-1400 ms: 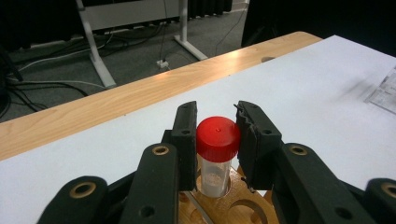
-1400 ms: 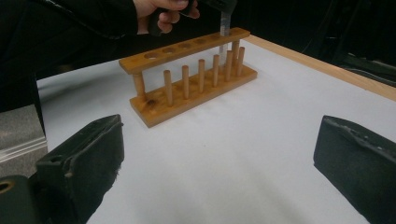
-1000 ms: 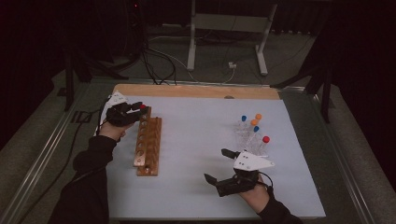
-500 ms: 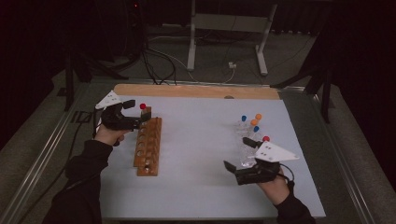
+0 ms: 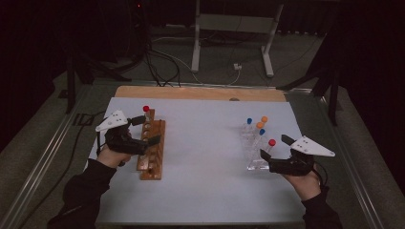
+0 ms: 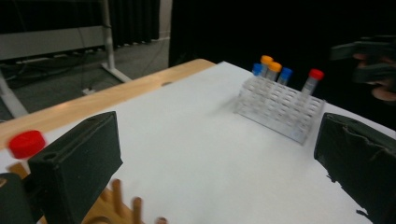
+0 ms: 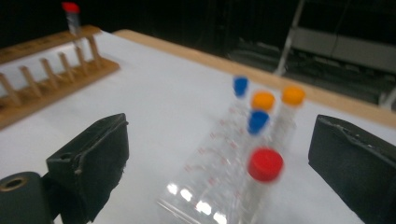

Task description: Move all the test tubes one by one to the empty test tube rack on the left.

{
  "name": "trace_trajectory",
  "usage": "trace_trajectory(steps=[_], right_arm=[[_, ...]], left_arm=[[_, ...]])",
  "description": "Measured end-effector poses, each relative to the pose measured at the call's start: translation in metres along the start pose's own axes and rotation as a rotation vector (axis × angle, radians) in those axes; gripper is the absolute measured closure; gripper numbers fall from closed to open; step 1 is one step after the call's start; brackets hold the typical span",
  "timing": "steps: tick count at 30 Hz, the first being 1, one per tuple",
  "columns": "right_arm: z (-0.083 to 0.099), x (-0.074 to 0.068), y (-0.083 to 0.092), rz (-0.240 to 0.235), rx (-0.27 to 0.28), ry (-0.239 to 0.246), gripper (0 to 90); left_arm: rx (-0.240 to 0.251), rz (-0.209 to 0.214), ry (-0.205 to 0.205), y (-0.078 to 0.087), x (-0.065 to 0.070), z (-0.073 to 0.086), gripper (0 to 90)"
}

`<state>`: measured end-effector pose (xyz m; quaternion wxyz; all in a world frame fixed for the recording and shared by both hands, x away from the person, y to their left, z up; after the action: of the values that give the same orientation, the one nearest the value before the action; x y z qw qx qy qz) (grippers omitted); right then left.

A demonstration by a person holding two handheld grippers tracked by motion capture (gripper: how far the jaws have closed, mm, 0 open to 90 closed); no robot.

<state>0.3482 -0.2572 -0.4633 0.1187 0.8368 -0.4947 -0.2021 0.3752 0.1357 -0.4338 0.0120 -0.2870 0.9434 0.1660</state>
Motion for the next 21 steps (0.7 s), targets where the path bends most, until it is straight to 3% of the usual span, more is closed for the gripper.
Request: trace_trajectory(steps=[2, 7, 11, 15, 21], right_arm=[[0.006, 0.009, -0.004, 0.019, -0.018, -0.018, 5.5], [0.020, 0.026, -0.012, 0.045, -0.060, -0.072, 17.8], [0.032, 0.031, -0.019, 0.043, -0.103, -0.080, 32.3], [0.032, 0.034, -0.021, 0.054, -0.102, -0.087, 46.8], [0.036, 0.036, -0.023, 0.055, -0.122, -0.077, 59.8]], left_arm=[[-0.004, 0.019, 0.002, 0.000, 0.007, 0.002, 1.5], [-0.014, 0.048, -0.008, -0.001, 0.018, 0.005, 1.5], [-0.015, 0.058, -0.012, 0.000, 0.022, 0.006, 1.5], [-0.020, 0.069, -0.020, 0.000, 0.025, 0.008, 1.5], [-0.035, 0.083, -0.030, -0.003, 0.029, 0.012, 1.5]])
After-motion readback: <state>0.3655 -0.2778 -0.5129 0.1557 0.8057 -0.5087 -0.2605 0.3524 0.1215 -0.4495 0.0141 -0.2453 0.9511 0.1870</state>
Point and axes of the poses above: each handheld gripper's, and its own axes: y roughly backward along the jaws, z roughly out of its underside, x roughly to its right, the point moved 9 cm from there along -y, roughly forward along the jaws, and after that the axes turned 15 degrees about -y, right-handed, at the moved point
